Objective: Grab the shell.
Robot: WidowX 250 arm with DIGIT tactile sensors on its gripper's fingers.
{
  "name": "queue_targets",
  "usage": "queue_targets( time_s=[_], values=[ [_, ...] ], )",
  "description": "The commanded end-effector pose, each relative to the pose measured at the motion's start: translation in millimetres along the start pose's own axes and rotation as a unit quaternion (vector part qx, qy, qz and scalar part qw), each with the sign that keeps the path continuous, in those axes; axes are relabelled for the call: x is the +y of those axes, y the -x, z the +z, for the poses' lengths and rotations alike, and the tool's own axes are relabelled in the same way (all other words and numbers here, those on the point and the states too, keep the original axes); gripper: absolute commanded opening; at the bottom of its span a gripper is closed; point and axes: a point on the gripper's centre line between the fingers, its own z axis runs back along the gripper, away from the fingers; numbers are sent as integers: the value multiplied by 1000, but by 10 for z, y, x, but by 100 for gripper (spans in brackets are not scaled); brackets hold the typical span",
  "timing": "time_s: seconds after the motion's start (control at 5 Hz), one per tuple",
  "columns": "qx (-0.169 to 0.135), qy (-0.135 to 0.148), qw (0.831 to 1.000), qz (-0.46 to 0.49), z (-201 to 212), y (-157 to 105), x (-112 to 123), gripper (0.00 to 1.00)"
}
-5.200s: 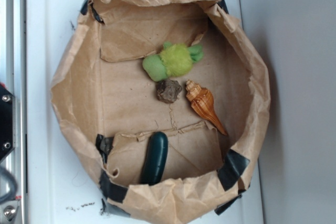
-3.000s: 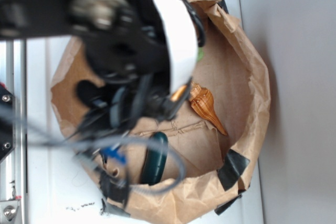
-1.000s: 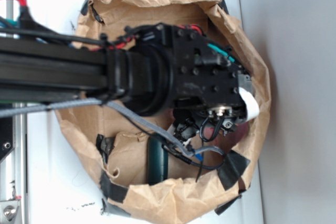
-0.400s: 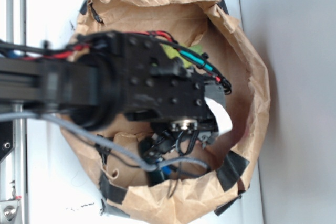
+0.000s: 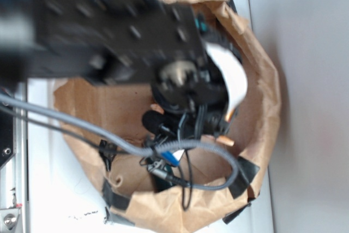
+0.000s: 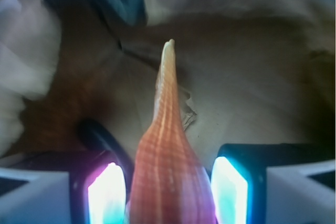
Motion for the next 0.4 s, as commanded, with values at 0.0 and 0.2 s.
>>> queue_targets(
  time_s=[0.0,0.2],
  values=[
    [-6,-18,982,187,589,36,-23,0],
    [-9,-26,967,252,594,46,43,0]
  ],
)
